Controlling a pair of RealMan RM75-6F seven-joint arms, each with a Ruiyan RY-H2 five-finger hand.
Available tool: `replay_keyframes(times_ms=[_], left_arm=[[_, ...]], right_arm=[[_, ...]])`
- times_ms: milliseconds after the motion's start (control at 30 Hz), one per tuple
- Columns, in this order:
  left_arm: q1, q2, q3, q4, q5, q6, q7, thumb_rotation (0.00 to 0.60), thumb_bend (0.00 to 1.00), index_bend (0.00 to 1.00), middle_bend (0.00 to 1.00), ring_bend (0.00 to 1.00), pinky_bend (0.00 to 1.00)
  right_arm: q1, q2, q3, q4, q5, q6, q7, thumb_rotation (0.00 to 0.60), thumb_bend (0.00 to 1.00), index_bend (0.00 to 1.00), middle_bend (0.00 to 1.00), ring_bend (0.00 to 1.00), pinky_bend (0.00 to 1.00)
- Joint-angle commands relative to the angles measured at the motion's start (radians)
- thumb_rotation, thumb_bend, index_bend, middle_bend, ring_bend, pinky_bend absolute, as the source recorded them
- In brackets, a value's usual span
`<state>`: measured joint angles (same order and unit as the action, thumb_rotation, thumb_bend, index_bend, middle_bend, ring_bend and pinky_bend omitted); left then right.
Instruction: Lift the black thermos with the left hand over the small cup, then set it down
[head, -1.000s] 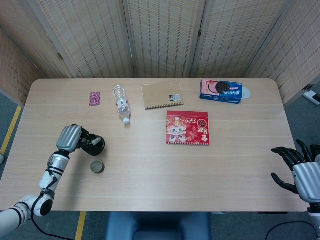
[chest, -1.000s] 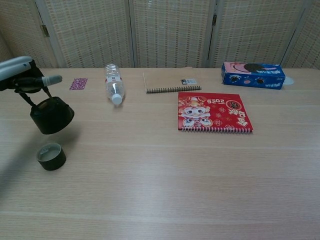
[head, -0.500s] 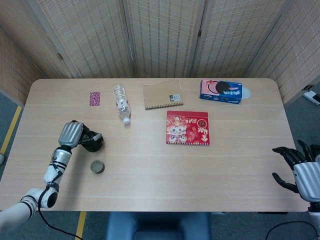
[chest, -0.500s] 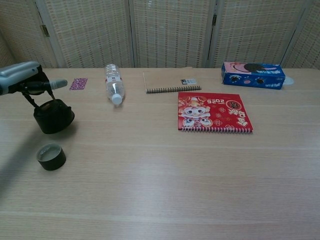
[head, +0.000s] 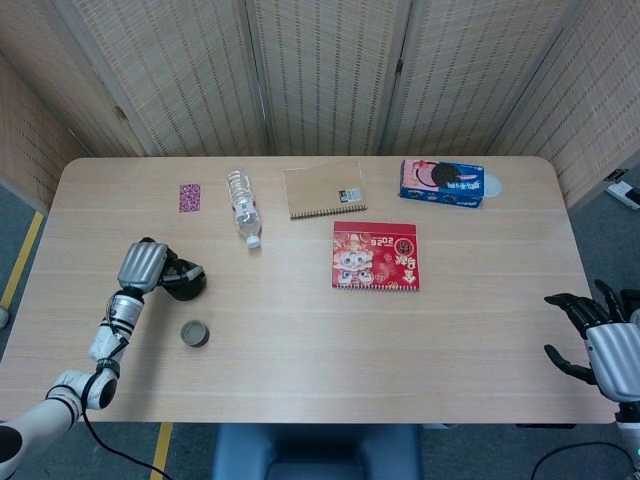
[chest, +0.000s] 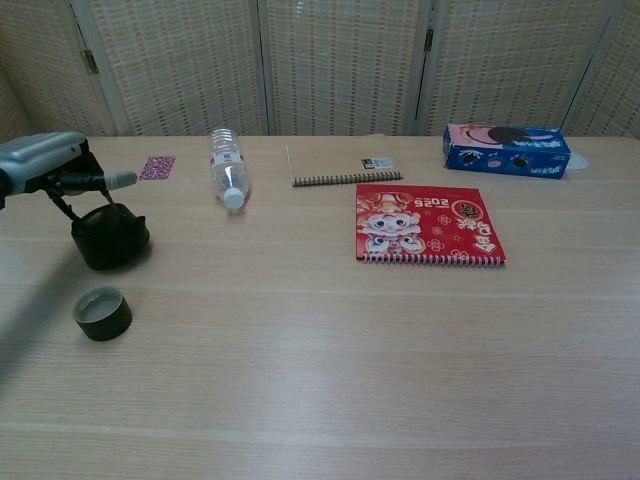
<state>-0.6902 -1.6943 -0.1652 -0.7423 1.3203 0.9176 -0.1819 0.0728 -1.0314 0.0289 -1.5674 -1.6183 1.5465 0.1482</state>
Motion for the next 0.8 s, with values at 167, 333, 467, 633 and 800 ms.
replay_keyframes(times_ms=[167,333,467,633,800], left_arm=[[-0.001,-0.009,0.012,-0.001,0.009,-0.007,0.010,0.125,0.17,0.91,0.98,0.75,0.35],[0.001,0.005,0.009,-0.039,-0.001,-0.015,0.042,0.087,0.17,0.79,0.86,0.64,0.34],[0.004,0.023,0.006,-0.076,-0.012,-0.022,0.059,0.033,0.17,0.71,0.74,0.54,0.29],[0.006,0.047,0.000,-0.121,-0.034,-0.044,0.087,0.011,0.17,0.52,0.52,0.35,0.13],[0.008,0.060,-0.012,-0.149,-0.058,-0.051,0.105,0.004,0.17,0.33,0.35,0.20,0.05]], right_arm=[[0.003,-0.001,0.001,0.000,-0.001,-0.004,0.001,0.600,0.27,0.23,0.29,0.27,0.04],[0.003,-0.003,0.000,0.003,-0.001,-0.005,0.004,0.600,0.27,0.23,0.29,0.27,0.04],[0.002,-0.004,0.000,0.006,-0.003,-0.001,0.006,0.600,0.27,0.23,0.29,0.27,0.04],[0.000,-0.005,-0.001,0.009,-0.004,0.002,0.010,0.600,0.27,0.23,0.29,0.27,0.04],[-0.002,-0.003,-0.001,0.008,-0.009,0.008,0.010,0.600,0.27,0.23,0.29,0.27,0.04]])
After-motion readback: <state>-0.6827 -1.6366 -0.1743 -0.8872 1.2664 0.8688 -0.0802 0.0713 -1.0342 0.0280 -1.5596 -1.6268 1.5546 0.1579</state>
